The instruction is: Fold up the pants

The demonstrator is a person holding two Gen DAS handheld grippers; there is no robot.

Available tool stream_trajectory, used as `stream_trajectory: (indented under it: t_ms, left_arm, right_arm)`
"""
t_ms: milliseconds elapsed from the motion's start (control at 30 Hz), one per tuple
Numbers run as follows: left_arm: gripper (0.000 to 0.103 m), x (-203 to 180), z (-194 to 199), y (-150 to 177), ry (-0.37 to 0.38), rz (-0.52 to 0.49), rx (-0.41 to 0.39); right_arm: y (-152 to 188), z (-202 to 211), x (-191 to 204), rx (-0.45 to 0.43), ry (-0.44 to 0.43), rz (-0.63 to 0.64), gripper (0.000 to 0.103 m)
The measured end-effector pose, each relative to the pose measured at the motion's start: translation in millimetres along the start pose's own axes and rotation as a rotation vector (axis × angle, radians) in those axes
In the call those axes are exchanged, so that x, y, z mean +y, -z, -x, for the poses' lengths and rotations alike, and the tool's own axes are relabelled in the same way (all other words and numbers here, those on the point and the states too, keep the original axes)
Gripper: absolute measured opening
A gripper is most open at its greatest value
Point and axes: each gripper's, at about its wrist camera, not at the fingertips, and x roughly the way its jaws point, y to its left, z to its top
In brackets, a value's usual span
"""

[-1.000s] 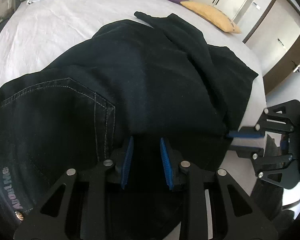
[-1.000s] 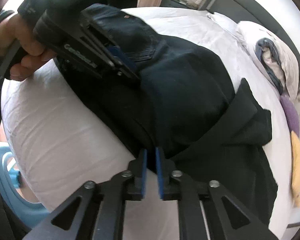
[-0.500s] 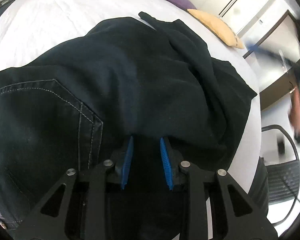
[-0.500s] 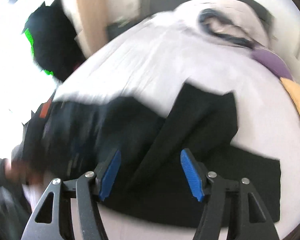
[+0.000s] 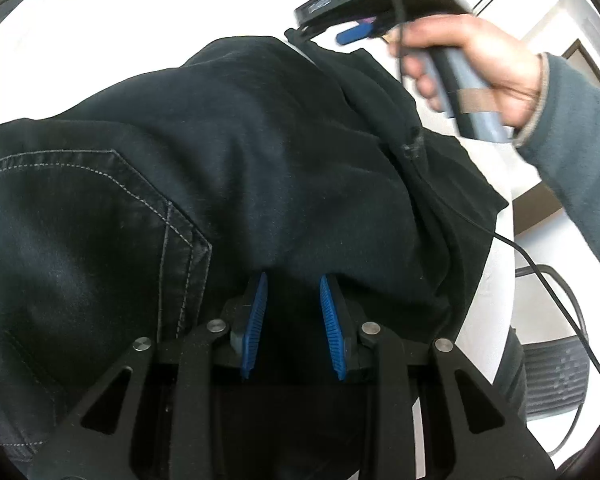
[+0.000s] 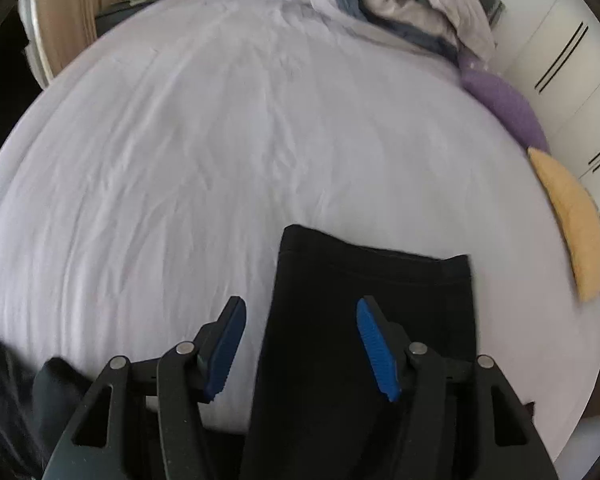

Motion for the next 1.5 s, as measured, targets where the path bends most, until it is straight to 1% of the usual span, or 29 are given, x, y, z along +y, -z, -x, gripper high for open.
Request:
stream_trajectory:
  t_ms: [133,200,233,267,300,333,367,433,467,533,567,633,700,767,833,933,967,1033,1100,1133,1167,1267,1367,1500]
  left_arm:
    - [0.027,8.5,9.0,4.5,0.022,0.017,-0.003]
    - [0.027,11.3,10.9,5.1,0.034,0.023,-0.005]
    - [0.027,13.3,12.4,6.2,0.04,0.027,-0.006]
    - [0.027,14.8,13.2,6.5,0.044,0.031,-0.006]
    - [0.027,15.9,14.0,6.2,0.047,0.033,-0.007]
    - [0.027,16.6,14.4,5.9,0.049,0.035,-0.008]
    - [0.027,18.4,15.7,5.8,0.049,0.035,-0.008]
    - [0.027,19.2,16.1,6.3,0.049,0.035,-0.009]
    - [0.027,19.6,16.3,6.0,0.05,0.036,-0.009]
    - [0.027,20.1,16.5,5.7,0.05,0.036,-0.01]
    - [0.027,20.1,16.4,5.7,0.05,0.037,-0.009]
    - [0.027,20.5,16.5,5.7,0.052,0.037,-0.009]
    - [0.027,22.0,17.6,5.2,0.054,0.042,-0.009]
    - [0.027,21.4,16.9,4.8,0.054,0.047,-0.009]
    - [0.027,20.6,15.4,4.1,0.055,0.054,-0.007]
    - [0.027,18.7,16.0,1.9,0.038,0.056,-0.004]
    - [0.027,17.8,16.0,0.8,0.032,0.057,-0.003]
    - [0.027,15.7,15.6,-1.5,0.02,0.062,0.001]
    - [0.027,13.5,14.6,-4.2,0.009,0.066,0.005]
    - [0.027,12.3,13.2,-4.8,0.008,0.072,0.007]
    - [0.027,11.7,12.6,-6.5,0.009,0.083,0.01]
    - [0.027,11.2,11.4,-12.7,0.005,0.102,0.022]
    - [0.027,8.1,9.7,-18.7,-0.011,0.104,0.033]
    - [0.027,-0.6,6.3,-26.9,-0.042,0.099,0.045]
  right_arm:
    - [-0.9,-21.3,2.6,0.04,0.035,0.008,0.061]
    - [-3.1,-29.2,-6.1,0.042,0.019,-0.036,0.061]
    - [-4.0,-31.4,-10.4,0.041,0.014,-0.051,0.059]
    - [-4.8,-33.1,-14.3,0.041,0.01,-0.059,0.048]
    - [-5.8,-34.7,-17.4,0.043,-0.003,-0.062,0.04]
    - [-6.2,-35.5,-19.4,0.046,-0.017,-0.064,0.029]
    - [-7.0,-36.4,-21.4,0.047,-0.018,-0.057,0.02]
    - [-8.7,-37.6,-26.7,0.044,-0.031,-0.056,0.009]
    - [-10.2,-37.9,-34.0,0.037,-0.036,-0.069,0.007]
    - [-10.1,-35.7,-46.7,0.015,-0.052,-0.102,0.006]
    - [-8.8,-30.6,-55.1,-0.004,-0.074,-0.13,0.006]
    - [-4.6,-16.1,-74.0,-0.052,-0.11,-0.196,0.006]
    - [7.4,2.3,-103.8,-0.11,-0.153,-0.296,0.005]
    - [28.8,26.4,-139.3,-0.18,-0.177,-0.401,0.005]
    - [54.8,48.7,-173.0,-0.245,-0.167,-0.49,0.005]
    - [112.5,82.4,-222.1,-0.335,-0.156,-0.656,0.005]
    - [138.4,92.0,-240.7,-0.362,-0.149,-0.728,0.005]
    - [179.9,101.1,-262.2,-0.394,-0.137,-0.835,0.005]
    - [226.6,99.2,-281.1,-0.403,-0.117,-0.956,0.005]
    - [249.3,94.6,-286.9,-0.402,-0.126,-1.022,0.005]
    - [272.9,86.0,-293.6,-0.399,-0.158,-1.097,0.005]
    - [318.3,62.4,-299.8,-0.368,-0.213,-1.238,0.005]
    - [342.8,44.9,-302.6,-0.375,-0.269,-1.34,0.005]
    - [352.5,33.7,-299.9,-0.394,-0.34,-1.425,0.005]
